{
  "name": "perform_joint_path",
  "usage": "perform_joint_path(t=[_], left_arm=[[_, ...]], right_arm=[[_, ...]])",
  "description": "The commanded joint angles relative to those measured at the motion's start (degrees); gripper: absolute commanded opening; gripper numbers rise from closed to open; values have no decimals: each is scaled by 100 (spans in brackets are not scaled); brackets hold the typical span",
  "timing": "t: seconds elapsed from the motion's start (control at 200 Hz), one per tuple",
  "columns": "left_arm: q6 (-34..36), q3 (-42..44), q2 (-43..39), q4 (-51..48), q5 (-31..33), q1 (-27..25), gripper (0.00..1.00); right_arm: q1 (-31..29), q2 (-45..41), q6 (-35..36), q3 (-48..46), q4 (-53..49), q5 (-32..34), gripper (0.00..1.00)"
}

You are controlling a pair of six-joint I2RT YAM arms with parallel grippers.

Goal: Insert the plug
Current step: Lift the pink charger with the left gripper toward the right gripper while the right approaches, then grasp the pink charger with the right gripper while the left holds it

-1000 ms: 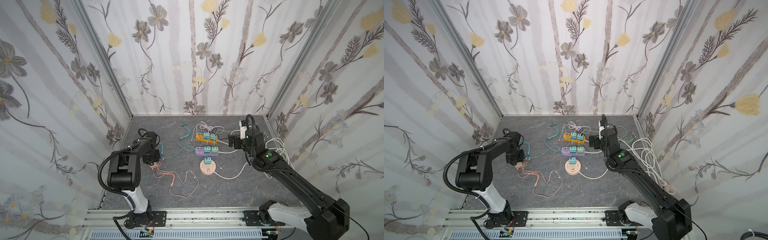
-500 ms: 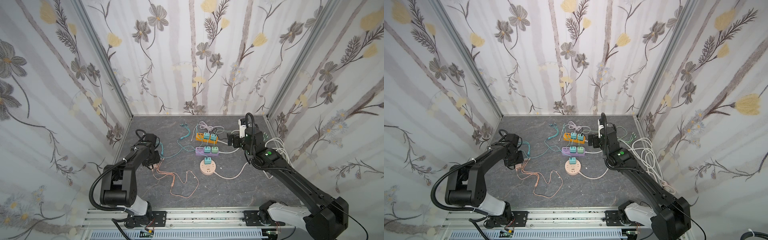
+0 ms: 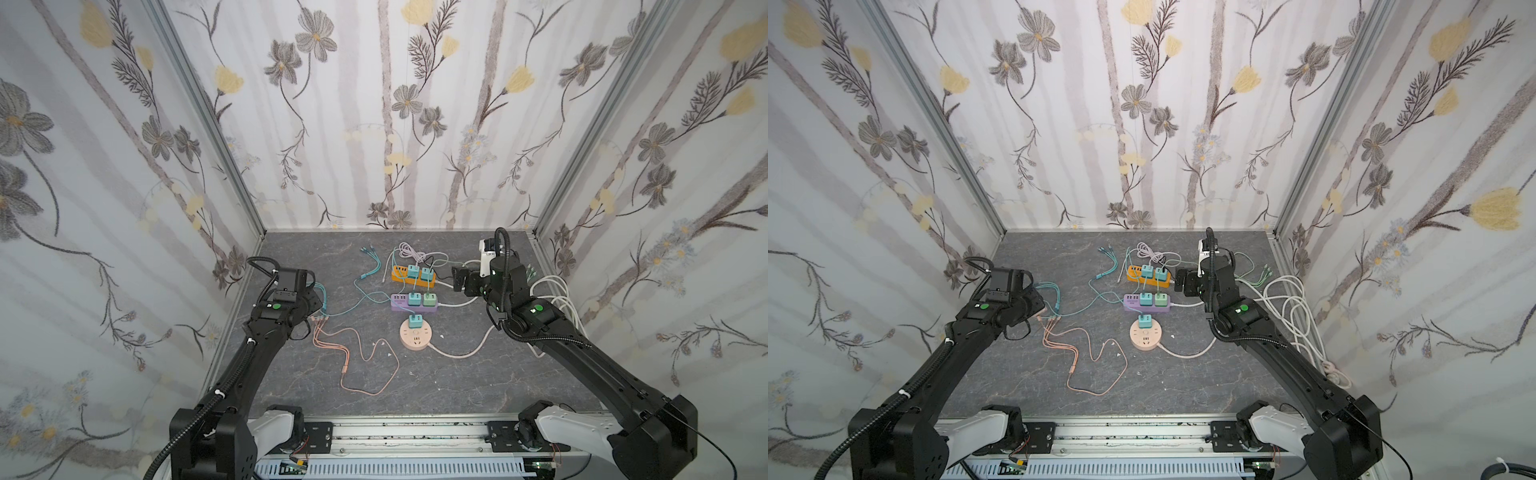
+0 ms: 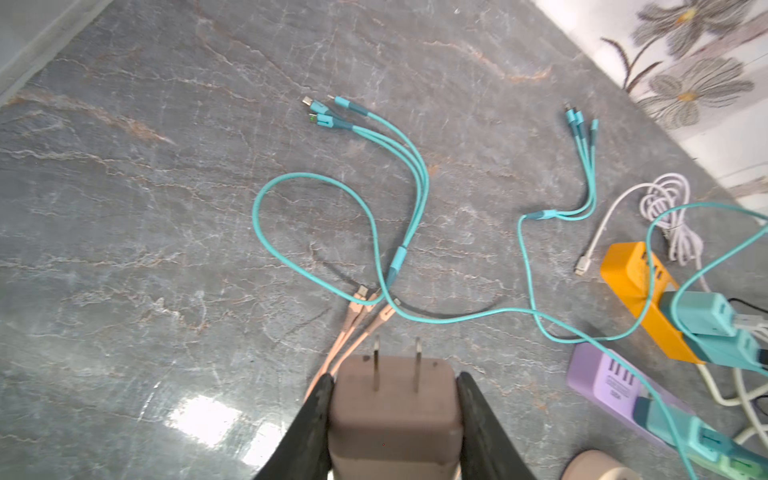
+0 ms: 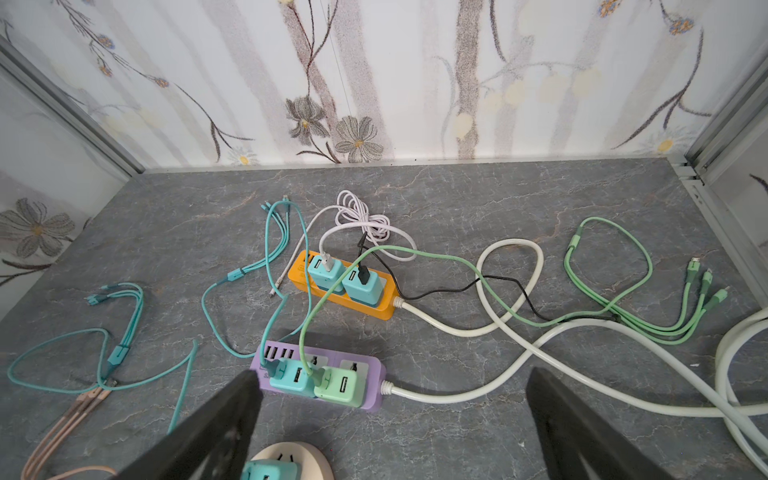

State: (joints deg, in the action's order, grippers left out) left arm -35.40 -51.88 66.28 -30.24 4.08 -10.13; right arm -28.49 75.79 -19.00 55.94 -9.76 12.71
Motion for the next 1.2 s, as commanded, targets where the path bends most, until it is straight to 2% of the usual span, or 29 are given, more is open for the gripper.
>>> perform_joint_path(t=[0.0, 0.135, 0.275, 0.375, 0.44, 0.6, 0.674, 0.844, 0.959, 1.069, 1.199], left_arm=[[-304, -327, 39, 330, 458, -501, 0], [-657, -408, 86, 886, 500, -967, 0], [-1201, -484, 219, 1538, 519, -1392, 0], [-2104, -806, 379, 1442, 890, -1632, 0], [-2999, -1021, 474, 1186, 1168, -1719, 0], [-4165, -1163, 485, 1436, 1162, -1771, 0], [-4808, -1162, 448, 1649, 1113, -1774, 0], [-5890, -1276, 373, 1723, 1032, -1773, 0], [-6253, -1247, 342, 2047, 715, -1773, 0], [-6395, -1351, 342, 1978, 421, -1776, 0], [-6410, -1286, 239, 2054, 364, -1782, 0]], right_arm=[[-37, 76, -437, 131, 307, -295, 99], [-151, 16, -637, 26, 748, -634, 99], [-238, 73, -1275, -57, 1259, -1192, 99], [-466, 224, -1571, -19, 1539, -1328, 99], [-661, 340, -1694, 11, 1740, -1336, 99], [-1050, 729, -2217, 64, 2470, -1899, 97], [-1291, 948, -2150, 116, 2844, -2188, 95], [-1857, 1236, -2002, 80, 3609, -2285, 90], [-2008, 1536, -2133, 167, 3911, -2594, 83], [-2046, 1934, -2336, 364, 3988, -2756, 69], [-2046, 2260, -2356, 580, 4113, -2782, 68]])
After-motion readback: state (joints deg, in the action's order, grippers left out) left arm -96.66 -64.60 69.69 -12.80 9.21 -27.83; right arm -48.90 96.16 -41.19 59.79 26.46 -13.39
